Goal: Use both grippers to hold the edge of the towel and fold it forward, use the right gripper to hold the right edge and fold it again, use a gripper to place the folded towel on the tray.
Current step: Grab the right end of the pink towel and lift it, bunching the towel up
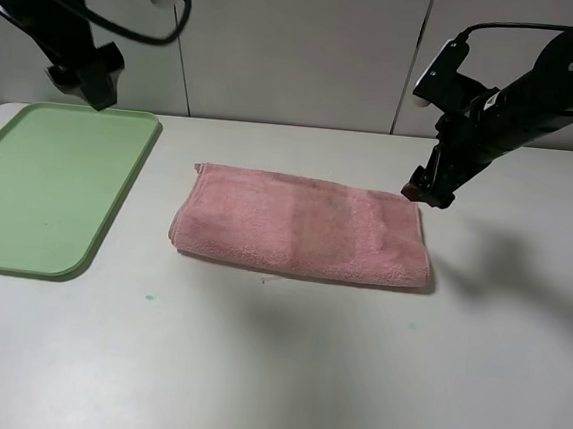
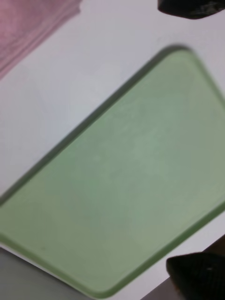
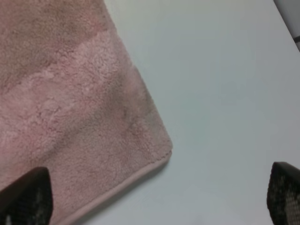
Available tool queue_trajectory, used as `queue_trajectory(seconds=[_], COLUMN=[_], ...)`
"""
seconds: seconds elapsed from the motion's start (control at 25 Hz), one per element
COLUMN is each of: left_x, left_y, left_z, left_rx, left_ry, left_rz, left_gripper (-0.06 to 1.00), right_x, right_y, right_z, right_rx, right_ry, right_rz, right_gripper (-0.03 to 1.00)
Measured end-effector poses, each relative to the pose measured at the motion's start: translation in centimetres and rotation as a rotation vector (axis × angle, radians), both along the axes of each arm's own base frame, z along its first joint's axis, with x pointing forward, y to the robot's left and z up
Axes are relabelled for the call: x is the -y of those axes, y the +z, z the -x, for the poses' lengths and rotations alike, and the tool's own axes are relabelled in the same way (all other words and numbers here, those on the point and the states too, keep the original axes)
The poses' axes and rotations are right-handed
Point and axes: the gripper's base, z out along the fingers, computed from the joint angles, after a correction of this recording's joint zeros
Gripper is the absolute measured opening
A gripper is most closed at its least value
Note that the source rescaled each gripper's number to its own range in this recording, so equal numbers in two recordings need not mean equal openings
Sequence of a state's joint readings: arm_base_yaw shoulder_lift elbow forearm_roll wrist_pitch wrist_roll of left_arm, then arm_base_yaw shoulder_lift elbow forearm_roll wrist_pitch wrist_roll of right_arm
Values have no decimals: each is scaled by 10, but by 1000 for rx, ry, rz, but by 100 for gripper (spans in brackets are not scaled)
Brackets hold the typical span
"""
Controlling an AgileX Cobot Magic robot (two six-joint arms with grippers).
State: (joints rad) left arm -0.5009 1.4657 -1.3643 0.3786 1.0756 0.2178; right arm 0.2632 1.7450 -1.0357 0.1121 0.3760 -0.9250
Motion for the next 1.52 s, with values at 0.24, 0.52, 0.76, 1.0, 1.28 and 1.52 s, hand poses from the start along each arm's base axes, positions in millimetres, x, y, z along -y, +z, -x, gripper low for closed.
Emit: queue_trajectory(seconds=[0.24,0.52,0.76,1.0,1.28,1.52], left_x=[-18,-43,-68,-90,-108,-110], left_y=[46,85,74,26,-41,-78], left_z=[58,117,165,205,242,254], left_rx=[9,148,190,163,132,155], left_ry=[27,8,63,137,184,161], left_rz=[188,369,448,483,509,584], left_gripper=[100,100,100,100,100,100], right_x=[0,0,0,0,0,0], right_y=[0,0,0,0,0,0], right_z=[0,0,0,0,0,0], right_rx=[0,-1,-1,-2,-5,-6], right_ry=[0,-1,-1,-1,-13,-16], right_rz=[0,0,0,0,-8,-10], right_gripper=[100,100,100,100,100,100])
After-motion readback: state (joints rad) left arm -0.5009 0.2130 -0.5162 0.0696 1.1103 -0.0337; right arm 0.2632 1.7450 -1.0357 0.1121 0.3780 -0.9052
